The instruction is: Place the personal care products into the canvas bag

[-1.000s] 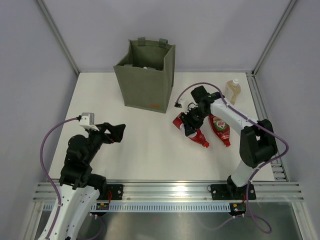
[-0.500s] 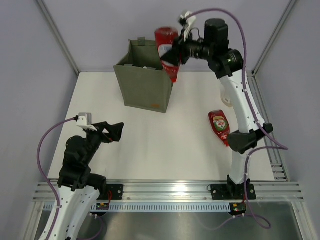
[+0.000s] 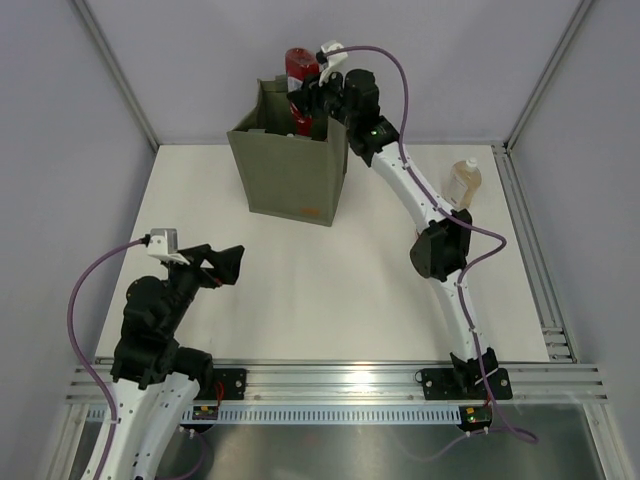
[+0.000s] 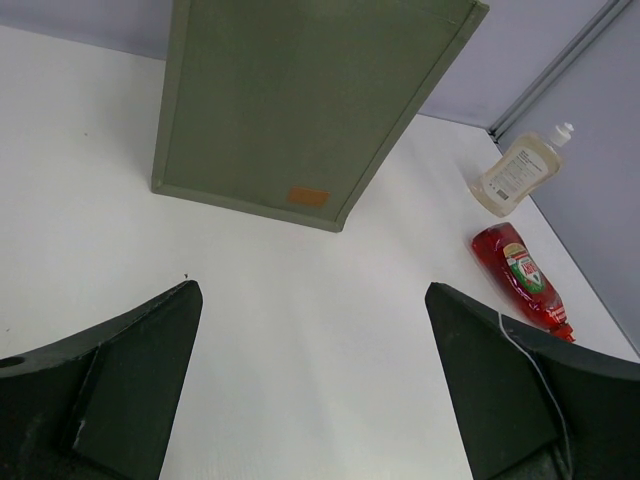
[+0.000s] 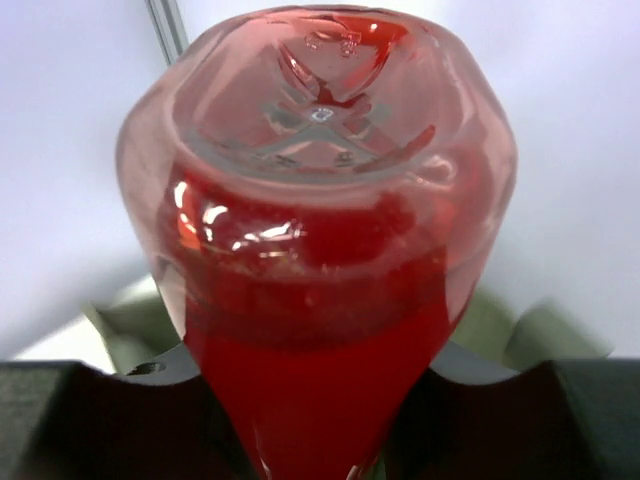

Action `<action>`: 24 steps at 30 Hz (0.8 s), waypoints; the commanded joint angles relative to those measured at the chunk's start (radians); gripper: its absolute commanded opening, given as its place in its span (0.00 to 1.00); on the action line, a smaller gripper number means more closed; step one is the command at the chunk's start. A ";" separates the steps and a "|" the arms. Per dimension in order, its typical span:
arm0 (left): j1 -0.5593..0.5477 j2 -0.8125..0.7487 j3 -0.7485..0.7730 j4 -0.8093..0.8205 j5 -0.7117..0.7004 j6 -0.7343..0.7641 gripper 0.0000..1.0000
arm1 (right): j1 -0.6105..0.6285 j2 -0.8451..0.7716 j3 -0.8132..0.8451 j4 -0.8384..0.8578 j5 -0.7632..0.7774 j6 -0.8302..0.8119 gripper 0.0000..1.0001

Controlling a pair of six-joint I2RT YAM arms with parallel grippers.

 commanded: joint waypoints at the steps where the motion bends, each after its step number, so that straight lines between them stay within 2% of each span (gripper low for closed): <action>1: -0.004 -0.020 0.032 0.003 -0.031 -0.010 0.99 | 0.012 -0.127 -0.099 0.246 -0.007 -0.055 0.09; 2: -0.004 -0.026 0.031 0.001 -0.031 -0.010 0.99 | 0.012 -0.183 -0.148 0.249 -0.027 -0.069 0.11; 3: -0.004 -0.029 0.022 0.003 -0.031 -0.010 0.99 | 0.010 -0.205 -0.236 0.239 -0.091 -0.091 0.18; 6: -0.004 -0.034 0.011 0.010 -0.033 -0.010 0.99 | 0.007 -0.279 -0.325 0.152 -0.209 -0.178 0.32; 7: -0.004 -0.034 0.003 0.013 -0.027 -0.010 0.99 | 0.003 -0.289 -0.330 0.118 -0.248 -0.224 0.55; 8: -0.004 -0.031 0.000 0.021 -0.024 -0.012 0.99 | -0.005 -0.303 -0.332 0.028 -0.301 -0.240 0.88; 9: -0.004 -0.029 0.000 0.027 -0.024 -0.012 0.99 | -0.008 -0.309 -0.333 -0.005 -0.317 -0.247 0.88; 10: -0.004 -0.028 -0.003 0.032 -0.017 -0.010 0.99 | -0.011 -0.315 -0.333 -0.029 -0.328 -0.263 0.99; 13: -0.004 -0.017 -0.003 0.044 -0.008 -0.006 0.99 | -0.027 -0.326 -0.303 -0.123 -0.348 -0.246 0.99; 17: -0.004 -0.006 -0.001 0.056 -0.001 0.004 0.99 | -0.046 -0.290 -0.102 -0.255 -0.349 -0.203 1.00; 20: -0.004 -0.002 0.008 0.050 0.003 0.014 0.99 | -0.089 -0.302 -0.033 -0.347 -0.412 -0.175 1.00; 22: -0.004 -0.002 0.014 0.044 0.000 0.021 0.99 | -0.146 -0.367 -0.070 -0.381 -0.461 -0.175 1.00; 24: -0.004 -0.005 0.017 0.035 -0.002 0.028 0.99 | -0.198 -0.433 -0.213 -0.399 -0.529 -0.172 1.00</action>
